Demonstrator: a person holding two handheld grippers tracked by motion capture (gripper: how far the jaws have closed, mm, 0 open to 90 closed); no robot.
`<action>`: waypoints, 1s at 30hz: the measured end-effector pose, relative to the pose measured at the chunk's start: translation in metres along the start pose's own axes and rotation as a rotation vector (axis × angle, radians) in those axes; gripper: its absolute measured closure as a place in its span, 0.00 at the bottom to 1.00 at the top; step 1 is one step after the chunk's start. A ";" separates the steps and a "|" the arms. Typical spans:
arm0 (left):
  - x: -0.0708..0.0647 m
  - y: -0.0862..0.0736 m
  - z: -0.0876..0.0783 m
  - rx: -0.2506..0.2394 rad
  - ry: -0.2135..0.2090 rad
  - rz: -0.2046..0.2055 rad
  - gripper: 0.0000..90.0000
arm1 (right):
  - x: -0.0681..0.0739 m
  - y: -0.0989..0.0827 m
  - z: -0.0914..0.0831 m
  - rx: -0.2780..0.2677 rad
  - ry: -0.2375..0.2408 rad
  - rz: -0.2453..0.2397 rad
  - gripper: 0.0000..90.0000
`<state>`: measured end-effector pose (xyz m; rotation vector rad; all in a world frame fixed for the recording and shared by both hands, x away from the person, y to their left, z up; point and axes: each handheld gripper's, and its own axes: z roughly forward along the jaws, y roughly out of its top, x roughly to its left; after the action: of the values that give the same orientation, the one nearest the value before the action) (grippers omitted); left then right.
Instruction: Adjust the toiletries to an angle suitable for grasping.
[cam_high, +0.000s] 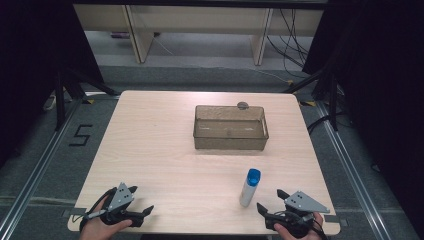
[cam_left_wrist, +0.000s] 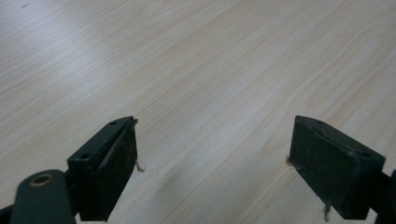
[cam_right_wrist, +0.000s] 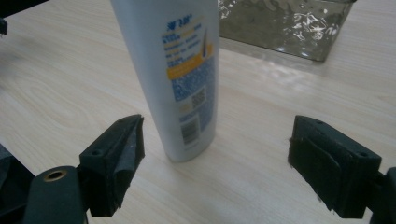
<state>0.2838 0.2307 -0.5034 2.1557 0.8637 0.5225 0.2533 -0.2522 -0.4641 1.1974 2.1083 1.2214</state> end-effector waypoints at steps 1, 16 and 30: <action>0.000 0.000 0.000 -0.003 0.000 -0.004 0.16 | 0.002 0.001 0.002 -0.012 0.002 -0.004 0.21; 0.000 0.000 0.000 -0.006 0.000 -0.008 0.16 | 0.023 0.012 0.020 0.005 0.047 -0.041 0.21; 0.000 0.000 0.001 -0.008 -0.009 -0.011 0.16 | 0.032 0.018 0.034 -0.007 0.022 -0.021 0.23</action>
<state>0.2840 0.2302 -0.5039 2.1432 0.8662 0.5092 0.2681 -0.2050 -0.4650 1.1607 2.1261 1.2370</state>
